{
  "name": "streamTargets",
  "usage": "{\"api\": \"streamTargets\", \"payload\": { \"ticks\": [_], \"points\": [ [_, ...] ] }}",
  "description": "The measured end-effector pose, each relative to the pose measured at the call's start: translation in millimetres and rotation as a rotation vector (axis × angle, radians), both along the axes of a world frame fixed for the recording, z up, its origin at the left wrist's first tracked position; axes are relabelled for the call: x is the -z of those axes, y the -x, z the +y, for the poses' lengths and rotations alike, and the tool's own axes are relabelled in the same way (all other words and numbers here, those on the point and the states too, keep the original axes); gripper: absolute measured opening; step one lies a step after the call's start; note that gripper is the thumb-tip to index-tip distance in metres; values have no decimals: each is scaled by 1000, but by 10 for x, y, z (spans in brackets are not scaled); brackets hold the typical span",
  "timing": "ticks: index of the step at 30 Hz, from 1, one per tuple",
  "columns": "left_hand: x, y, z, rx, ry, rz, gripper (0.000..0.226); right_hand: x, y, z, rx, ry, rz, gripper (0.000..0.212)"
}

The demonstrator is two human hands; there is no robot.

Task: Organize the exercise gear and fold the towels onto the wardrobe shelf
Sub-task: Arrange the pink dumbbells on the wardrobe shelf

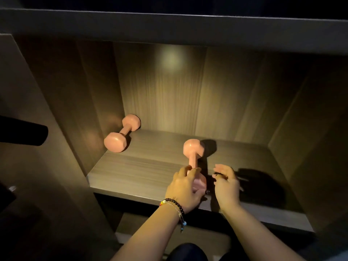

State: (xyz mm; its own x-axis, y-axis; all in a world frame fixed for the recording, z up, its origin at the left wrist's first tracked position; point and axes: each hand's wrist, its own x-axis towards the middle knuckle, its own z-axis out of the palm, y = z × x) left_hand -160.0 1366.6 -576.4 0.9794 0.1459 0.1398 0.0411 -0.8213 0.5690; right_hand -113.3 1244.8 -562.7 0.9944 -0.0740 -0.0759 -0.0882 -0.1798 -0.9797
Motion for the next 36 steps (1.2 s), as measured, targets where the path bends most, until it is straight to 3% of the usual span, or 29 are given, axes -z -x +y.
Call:
{"api": "streamTargets", "payload": {
  "ticks": [3,7,12,16,19,22,26,28,32,36],
  "points": [
    [62,8,150,28,89,-53,60,150,0,-32,-46,55,12,30],
    [64,170,472,-67,402,-80,51,240,28,86,-220,180,-36,28],
    [-8,352,948,-140,447,-39,57,321,40,427,-437,284,-54,30],
    [-271,122,1084,-207,566,121,40,349,34,666,-478,386,-128,37],
    [-425,-256,1077,-252,359,387,25,351,1,780,-486,479,-200,42],
    [-398,-521,1063,-225,141,477,24,399,-39,802,-515,655,-325,42],
    [-362,-705,1223,-378,186,462,32,525,-56,836,-426,669,-272,51],
    [-426,-776,1307,-424,186,437,36,585,-58,899,-385,792,-446,53],
    [-563,-914,1505,-511,150,385,36,571,-58,973,-465,1045,-480,56],
    [-815,-1071,1625,-496,-69,392,40,664,-91,947,-454,1069,-419,54]
  ]
}}
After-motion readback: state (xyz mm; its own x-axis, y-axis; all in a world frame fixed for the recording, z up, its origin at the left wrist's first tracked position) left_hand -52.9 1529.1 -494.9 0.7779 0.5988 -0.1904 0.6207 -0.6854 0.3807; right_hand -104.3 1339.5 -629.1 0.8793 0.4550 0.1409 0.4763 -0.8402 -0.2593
